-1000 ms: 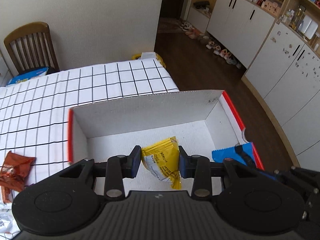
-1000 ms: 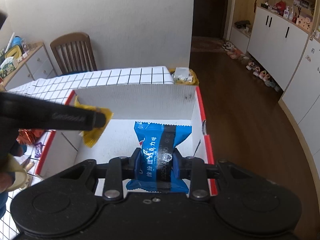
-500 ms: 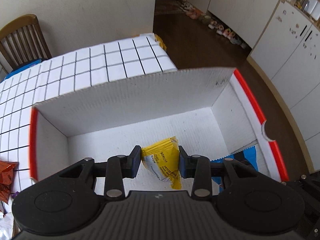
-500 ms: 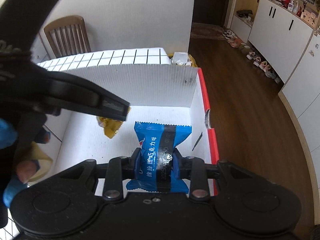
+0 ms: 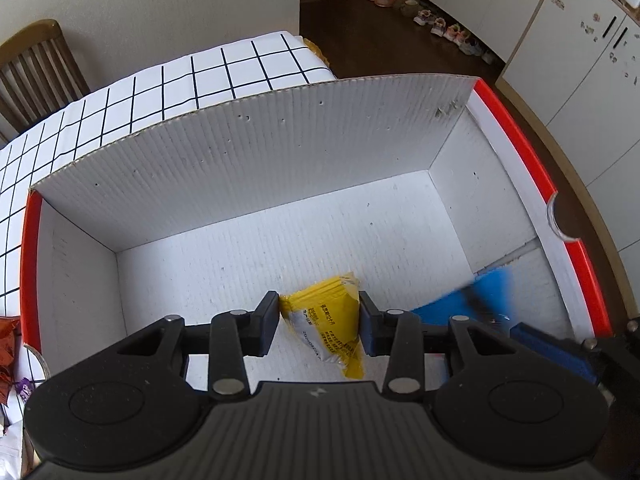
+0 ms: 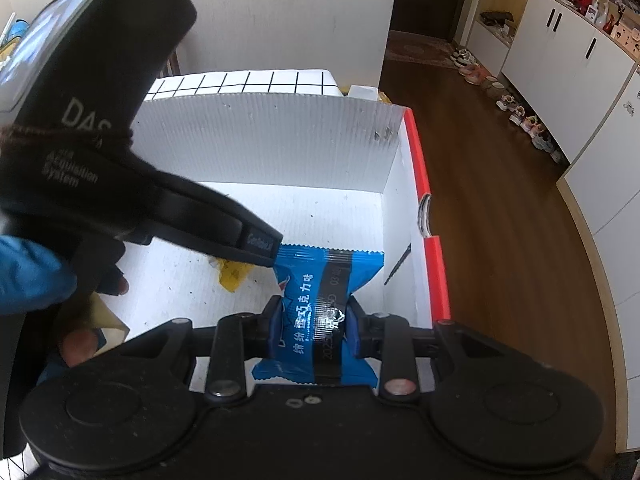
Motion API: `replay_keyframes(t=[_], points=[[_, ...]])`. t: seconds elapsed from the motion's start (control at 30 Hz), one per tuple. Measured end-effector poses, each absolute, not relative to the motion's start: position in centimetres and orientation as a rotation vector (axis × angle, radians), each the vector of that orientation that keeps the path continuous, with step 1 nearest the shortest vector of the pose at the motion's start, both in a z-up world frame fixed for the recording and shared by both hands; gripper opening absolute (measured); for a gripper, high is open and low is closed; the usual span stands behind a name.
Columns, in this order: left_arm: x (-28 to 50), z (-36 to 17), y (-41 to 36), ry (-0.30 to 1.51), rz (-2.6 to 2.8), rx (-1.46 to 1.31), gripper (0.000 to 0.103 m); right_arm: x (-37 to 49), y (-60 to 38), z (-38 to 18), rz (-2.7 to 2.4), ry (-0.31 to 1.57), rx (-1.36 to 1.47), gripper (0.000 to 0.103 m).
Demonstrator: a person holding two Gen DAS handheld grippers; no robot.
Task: Organize snacks
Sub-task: 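Open the left tool over the box while the right tool releases the blue packet, then move both open tools back toward the remaining snacks on the table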
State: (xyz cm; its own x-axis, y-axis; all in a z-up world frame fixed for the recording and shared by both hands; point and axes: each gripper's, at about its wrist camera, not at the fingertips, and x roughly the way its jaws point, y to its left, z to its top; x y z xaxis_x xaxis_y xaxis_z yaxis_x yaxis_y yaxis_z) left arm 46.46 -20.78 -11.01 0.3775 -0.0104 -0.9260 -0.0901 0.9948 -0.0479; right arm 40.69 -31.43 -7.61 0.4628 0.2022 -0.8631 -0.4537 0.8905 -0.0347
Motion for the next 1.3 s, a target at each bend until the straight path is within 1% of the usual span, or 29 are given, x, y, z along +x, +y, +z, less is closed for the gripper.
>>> replay_keyframes(t=[0.1, 0.17, 0.27, 0.63, 0.8, 0.83, 0.9, 0.93, 1.2, 1.3], points=[[46.3, -10.8, -20.8, 1.180, 0.048, -0.091, 0.045, 40.8, -31.6, -7.5, 0.412, 1.010, -0.265, 0.033], [46.2, -10.4, -20.9, 1.169, 0.040, -0.084, 0.047, 40.8, -31.7, -7.4, 0.410, 1.006, -0.261, 0.038], [45.9, -9.7, -20.8, 1.151, 0.034, -0.092, 0.051, 40.7, -32.0, -7.0, 0.405, 0.999, -0.244, 0.040], [43.2, -6.0, -20.0, 1.076, 0.025, -0.129, 0.052, 39.3, -32.8, -4.5, 0.412, 0.956, -0.221, 0.047], [41.1, -3.7, -19.2, 1.026, 0.029, -0.139, 0.052, 38.3, -33.1, -3.1, 0.425, 0.931, -0.207, 0.049], [40.6, -3.3, -19.0, 1.012, 0.036, -0.135, 0.052, 38.1, -33.2, -2.8, 0.431, 0.925, -0.204, 0.050], [39.6, -2.4, -18.7, 0.986, 0.047, -0.127, 0.052, 37.6, -33.3, -2.1, 0.440, 0.906, -0.197, 0.055], [39.0, -1.9, -18.5, 0.975, 0.048, -0.130, 0.052, 37.3, -33.3, -1.8, 0.441, 0.893, -0.191, 0.061], [35.0, 1.2, -16.0, 0.912, 0.065, -0.178, 0.052, 35.4, -33.0, 0.9, 0.489, 0.834, -0.174, 0.063], [33.5, 2.0, -14.9, 0.881, 0.083, -0.173, 0.052, 34.8, -32.3, 1.8, 0.510, 0.816, -0.164, 0.069]])
